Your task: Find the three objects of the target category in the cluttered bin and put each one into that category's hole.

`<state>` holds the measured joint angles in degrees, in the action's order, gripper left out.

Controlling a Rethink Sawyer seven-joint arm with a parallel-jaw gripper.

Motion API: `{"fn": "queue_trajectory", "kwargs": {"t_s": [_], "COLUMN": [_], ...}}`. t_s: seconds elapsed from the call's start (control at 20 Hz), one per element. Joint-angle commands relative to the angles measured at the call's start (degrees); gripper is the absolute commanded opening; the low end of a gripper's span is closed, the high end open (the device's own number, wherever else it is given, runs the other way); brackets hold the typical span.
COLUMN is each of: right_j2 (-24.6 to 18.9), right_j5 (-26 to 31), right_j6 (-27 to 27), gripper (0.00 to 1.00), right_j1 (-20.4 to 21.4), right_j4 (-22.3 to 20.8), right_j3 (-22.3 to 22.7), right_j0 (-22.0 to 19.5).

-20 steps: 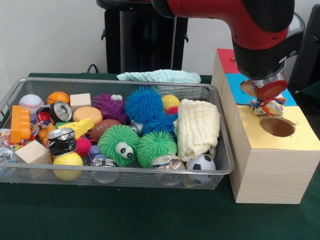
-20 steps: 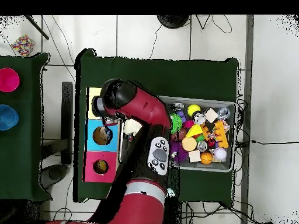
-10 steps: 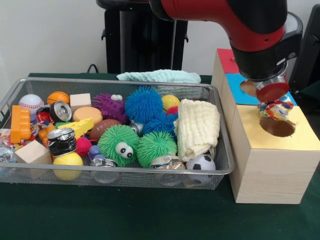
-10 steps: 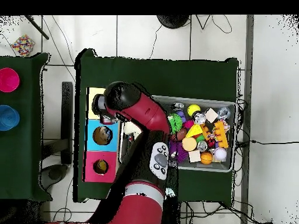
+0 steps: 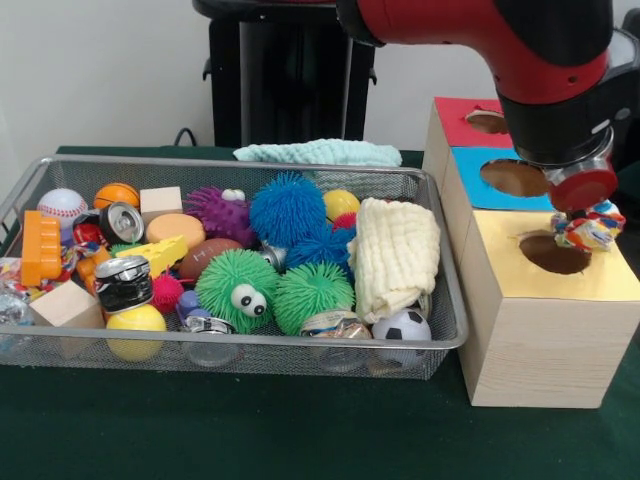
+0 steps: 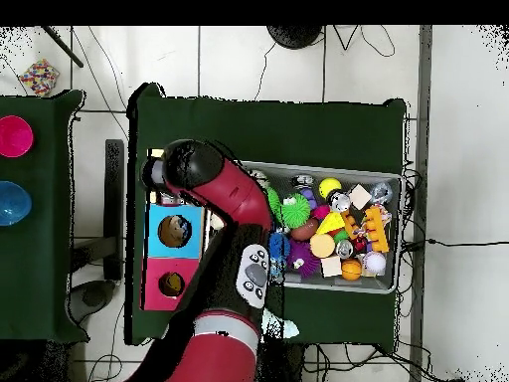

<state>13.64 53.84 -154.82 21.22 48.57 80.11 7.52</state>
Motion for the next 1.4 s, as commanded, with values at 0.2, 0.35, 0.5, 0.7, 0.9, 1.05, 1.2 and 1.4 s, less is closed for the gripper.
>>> {"fn": "queue_trajectory", "kwargs": {"t_s": [0.2,0.35,0.5,0.7,0.9,1.05,1.2,1.4], "right_j2": [-4.6,-2.6,1.7,6.7,14.1,16.6,19.3,22.5], "right_j5": [-21.0,-24.2,-21.2,-15.2,-8.7,-8.5,-8.0,-4.3], "right_j6": [-14.3,-14.4,-15.3,-15.2,-14.2,-12.5,-12.8,-13.7], "gripper": [0.0,0.0,0.0,0.0,0.0,0.0,0.0,0.0], "right_j1": [-5.7,-6.4,-8.2,-10.2,-13.2,-14.2,-15.0,-16.1], "right_j4": [6.5,5.4,1.5,-3.1,-9.2,-11.4,-13.1,-15.2], "right_j3": [6.2,4.9,1.7,-1.5,-6.6,-8.1,-9.3,-11.6], "right_j0": [2.4,3.3,4.7,6.1,7.8,8.1,8.9,9.6]}}
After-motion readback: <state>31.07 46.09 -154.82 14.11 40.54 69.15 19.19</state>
